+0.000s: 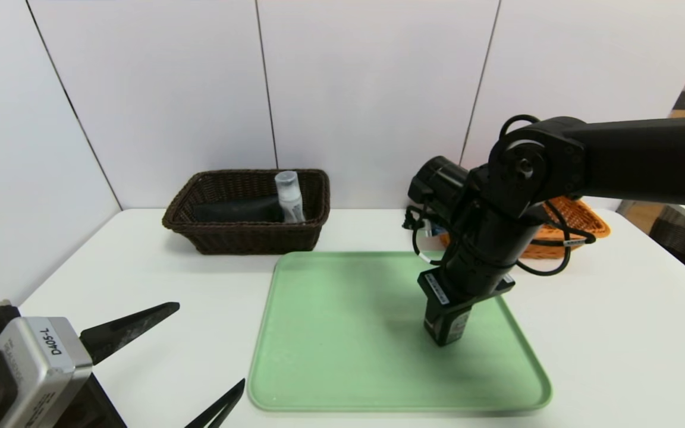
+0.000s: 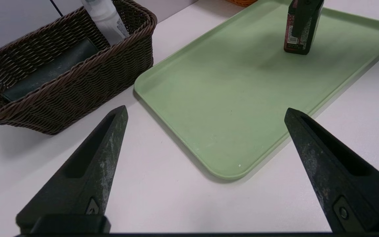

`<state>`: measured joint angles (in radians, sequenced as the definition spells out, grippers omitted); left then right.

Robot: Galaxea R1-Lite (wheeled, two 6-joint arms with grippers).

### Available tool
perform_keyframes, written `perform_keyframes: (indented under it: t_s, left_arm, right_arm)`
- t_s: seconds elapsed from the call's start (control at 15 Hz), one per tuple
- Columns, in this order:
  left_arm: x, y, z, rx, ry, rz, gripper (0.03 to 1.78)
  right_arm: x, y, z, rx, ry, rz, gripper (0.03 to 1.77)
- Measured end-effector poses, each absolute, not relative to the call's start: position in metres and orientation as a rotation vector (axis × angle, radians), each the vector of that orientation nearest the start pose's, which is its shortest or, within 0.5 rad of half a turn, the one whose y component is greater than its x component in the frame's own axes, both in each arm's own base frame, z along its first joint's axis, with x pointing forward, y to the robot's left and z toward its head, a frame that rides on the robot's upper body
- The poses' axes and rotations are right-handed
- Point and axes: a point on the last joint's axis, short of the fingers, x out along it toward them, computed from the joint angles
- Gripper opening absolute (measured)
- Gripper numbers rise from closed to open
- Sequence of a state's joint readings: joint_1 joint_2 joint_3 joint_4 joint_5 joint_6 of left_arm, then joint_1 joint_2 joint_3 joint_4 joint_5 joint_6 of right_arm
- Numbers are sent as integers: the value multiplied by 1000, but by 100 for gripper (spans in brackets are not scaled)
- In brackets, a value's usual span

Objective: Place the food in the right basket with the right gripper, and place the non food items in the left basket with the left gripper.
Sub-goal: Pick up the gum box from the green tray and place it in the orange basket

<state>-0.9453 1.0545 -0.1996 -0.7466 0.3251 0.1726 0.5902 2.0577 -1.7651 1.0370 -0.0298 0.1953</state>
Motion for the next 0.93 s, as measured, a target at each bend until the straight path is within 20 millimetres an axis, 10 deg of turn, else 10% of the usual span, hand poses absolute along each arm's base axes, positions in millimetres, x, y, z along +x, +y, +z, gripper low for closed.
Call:
perform_keyframes:
  t_s: [0.93]
  left_arm:
    - [81, -99, 168, 238, 41, -626, 169]
  right_arm:
    - [256, 153, 325, -263, 726, 397, 79]
